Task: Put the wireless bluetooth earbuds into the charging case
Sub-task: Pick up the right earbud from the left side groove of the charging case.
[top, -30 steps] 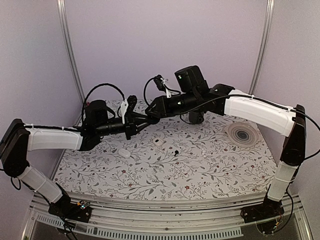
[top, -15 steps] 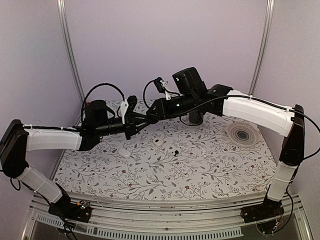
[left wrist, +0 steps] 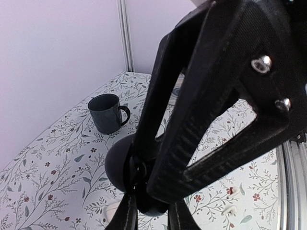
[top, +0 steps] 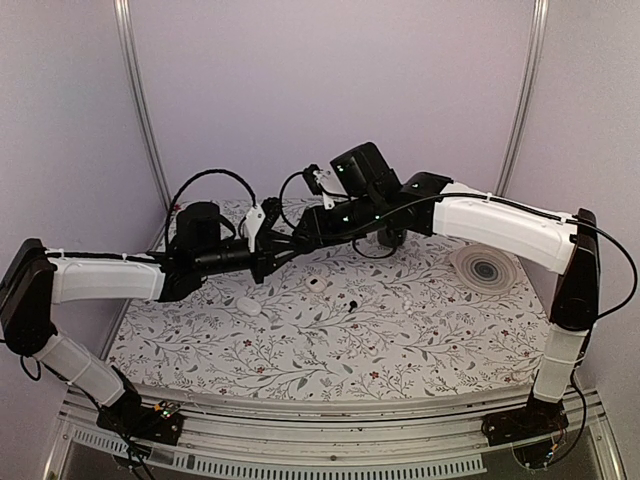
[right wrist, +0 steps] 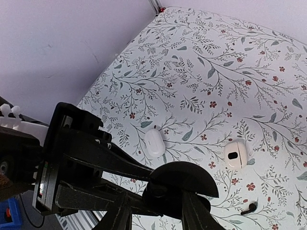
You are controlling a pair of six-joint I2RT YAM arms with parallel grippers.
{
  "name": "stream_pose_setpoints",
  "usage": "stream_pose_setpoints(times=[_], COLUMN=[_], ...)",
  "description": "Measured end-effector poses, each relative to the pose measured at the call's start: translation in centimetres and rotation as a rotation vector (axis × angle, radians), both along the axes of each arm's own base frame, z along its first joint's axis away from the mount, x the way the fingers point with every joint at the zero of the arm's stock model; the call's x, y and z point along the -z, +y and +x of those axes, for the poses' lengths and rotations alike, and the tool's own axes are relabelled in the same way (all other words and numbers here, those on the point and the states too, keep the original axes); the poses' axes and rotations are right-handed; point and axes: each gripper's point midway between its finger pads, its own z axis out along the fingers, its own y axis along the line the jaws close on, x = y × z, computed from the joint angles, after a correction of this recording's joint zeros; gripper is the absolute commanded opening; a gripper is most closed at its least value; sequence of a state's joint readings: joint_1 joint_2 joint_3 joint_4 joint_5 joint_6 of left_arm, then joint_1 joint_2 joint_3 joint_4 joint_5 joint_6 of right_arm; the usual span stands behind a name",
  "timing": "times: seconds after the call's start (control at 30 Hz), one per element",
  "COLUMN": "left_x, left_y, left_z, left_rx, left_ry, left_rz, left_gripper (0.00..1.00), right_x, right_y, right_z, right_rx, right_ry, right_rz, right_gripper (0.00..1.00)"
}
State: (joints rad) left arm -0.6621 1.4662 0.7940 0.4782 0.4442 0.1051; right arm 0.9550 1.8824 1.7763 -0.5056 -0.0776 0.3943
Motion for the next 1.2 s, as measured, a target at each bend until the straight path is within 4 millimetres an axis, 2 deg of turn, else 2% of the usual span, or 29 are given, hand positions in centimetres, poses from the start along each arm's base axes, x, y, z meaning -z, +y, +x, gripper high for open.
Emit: stream_pose_setpoints(times=[0.33,1.03,1.2], left_x=[0.3,0.2,0.3], left_y=[0.0,-0.1,0.0], left_z=[0.1,0.1,0.0], left_rx=[-0.019,-0.023,-0.024], left_ry=[0.002,0.009,0.004], left_rz=[0.014,0.005,0.002], left_gripper=[0.00,0.00,0.00], right_x=[0.9,1.2,1.3], right_y=[-0.4,-0.8,-1.1], right_z=[0.4,0.7,1.1], right_rx=[0.044,0.083,0.068], right_ry=[0.016,0.046,0.070], right_rz=[-0.025,-0.024,-0.007], right_gripper=[0.40,0.11,0.08])
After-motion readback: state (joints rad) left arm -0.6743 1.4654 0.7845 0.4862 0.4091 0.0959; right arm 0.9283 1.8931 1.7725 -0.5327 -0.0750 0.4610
